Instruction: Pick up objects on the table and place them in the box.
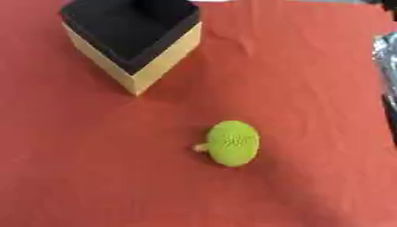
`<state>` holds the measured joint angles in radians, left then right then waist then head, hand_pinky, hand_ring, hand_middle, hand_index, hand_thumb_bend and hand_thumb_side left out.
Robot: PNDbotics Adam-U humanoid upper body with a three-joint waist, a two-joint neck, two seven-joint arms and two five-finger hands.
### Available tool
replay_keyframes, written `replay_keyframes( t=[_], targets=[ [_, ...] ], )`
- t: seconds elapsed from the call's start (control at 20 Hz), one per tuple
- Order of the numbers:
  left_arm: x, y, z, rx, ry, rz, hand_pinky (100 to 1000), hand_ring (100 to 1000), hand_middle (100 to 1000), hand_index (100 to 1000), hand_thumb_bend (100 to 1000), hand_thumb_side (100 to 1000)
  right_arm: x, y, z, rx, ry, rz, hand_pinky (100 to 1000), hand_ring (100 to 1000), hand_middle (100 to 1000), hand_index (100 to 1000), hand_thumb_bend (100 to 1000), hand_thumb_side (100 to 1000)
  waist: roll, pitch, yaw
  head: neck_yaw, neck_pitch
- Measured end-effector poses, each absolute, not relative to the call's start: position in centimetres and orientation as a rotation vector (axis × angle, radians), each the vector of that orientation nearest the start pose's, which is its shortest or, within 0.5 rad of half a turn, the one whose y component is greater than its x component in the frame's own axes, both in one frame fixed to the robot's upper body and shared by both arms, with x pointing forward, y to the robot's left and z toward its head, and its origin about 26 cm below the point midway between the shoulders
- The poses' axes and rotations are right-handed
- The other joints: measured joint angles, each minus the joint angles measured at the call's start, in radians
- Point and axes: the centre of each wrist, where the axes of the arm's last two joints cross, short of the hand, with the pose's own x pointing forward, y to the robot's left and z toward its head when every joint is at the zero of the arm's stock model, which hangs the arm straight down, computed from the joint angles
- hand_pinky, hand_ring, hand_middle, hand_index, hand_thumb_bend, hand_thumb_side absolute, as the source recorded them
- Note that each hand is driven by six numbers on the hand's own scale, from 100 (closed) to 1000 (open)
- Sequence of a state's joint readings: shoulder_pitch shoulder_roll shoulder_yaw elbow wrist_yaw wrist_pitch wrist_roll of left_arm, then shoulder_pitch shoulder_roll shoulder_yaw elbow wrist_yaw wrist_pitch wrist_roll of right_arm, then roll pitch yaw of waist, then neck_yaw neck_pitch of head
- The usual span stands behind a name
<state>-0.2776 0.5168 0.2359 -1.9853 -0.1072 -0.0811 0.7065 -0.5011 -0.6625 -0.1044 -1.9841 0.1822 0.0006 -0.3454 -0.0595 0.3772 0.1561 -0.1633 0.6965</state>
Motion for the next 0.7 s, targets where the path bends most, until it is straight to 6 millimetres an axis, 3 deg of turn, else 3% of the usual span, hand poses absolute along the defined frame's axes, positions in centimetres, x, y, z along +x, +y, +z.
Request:
replay_keyframes(
  t=[0.4, 0.55, 0.7],
  targets=[
    [28.73, 34.46, 23.82, -1.311, 3.312, -0.535, 754, 637, 628, 760, 265, 537, 29.91, -30.8, 30.67, 1.181, 3.338, -0.375, 754, 748, 633, 802, 100, 820, 0.001, 0.0, 0.0, 0.001, 0.0],
    [28.7, 34.5, 23.71, -1.316, 3.313, -0.532, 754, 637, 629, 760, 263, 538, 29.82, -30.81, 30.95, 1.227, 3.314, -0.5, 769, 772, 676, 821, 100, 812, 0.001, 0.0, -0.001, 0.003, 0.0],
    [28.7, 34.5, 23.7, -1.317, 3.313, -0.531, 755, 637, 630, 760, 263, 539, 29.67, -30.81, 31.37, 1.304, 3.251, -0.739, 788, 797, 724, 846, 100, 832, -0.004, 0.0, -0.002, 0.003, 0.002]
  ],
)
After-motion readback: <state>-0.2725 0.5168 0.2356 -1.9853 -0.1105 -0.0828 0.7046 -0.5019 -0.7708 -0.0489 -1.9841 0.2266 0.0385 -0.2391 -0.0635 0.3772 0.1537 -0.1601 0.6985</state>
